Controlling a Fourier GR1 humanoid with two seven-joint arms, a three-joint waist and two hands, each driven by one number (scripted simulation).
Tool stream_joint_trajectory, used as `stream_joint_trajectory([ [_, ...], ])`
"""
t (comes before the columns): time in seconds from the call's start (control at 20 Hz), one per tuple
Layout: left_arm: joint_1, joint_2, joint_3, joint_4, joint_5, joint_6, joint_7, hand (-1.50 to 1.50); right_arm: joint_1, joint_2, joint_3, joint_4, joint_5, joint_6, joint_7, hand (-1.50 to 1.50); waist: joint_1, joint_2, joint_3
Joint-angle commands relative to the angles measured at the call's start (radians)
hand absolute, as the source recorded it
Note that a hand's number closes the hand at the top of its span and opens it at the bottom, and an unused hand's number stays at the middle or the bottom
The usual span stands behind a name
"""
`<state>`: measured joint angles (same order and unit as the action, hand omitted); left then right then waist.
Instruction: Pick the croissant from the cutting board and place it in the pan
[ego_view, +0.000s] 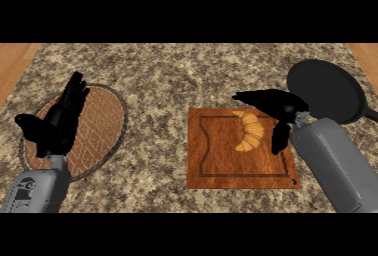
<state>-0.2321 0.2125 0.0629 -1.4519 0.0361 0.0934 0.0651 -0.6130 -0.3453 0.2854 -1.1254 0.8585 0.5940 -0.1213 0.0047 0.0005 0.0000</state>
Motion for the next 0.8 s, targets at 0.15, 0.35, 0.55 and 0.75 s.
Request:
stream_joint_trajectory([
  [0.15,0.016,0.021,0.022,-0.058,0.004,-0.041,0.031,0.0,-0.013,0.064,-0.007,0.07,0.089,-0.033,-0.016,-1.5,0.002,0.0,0.0],
  [0.35,0.011,0.006,0.016,-0.021,-0.012,-0.038,0.018,0.0,-0.02,0.091,0.023,0.16,0.165,-0.089,-0.021,-1.5,0.002,0.0,0.0],
  [0.55,0.0,-0.016,0.033,0.003,-0.01,-0.027,0.0,0.0,-0.04,0.113,0.007,0.209,0.194,-0.067,-0.034,-1.5,0.0,0.0,0.0],
  [0.75,0.018,-0.033,0.021,-0.006,-0.029,-0.024,-0.012,0.0,-0.084,0.111,-0.029,0.262,0.206,-0.046,-0.085,-1.5,0.001,0.0,0.0],
])
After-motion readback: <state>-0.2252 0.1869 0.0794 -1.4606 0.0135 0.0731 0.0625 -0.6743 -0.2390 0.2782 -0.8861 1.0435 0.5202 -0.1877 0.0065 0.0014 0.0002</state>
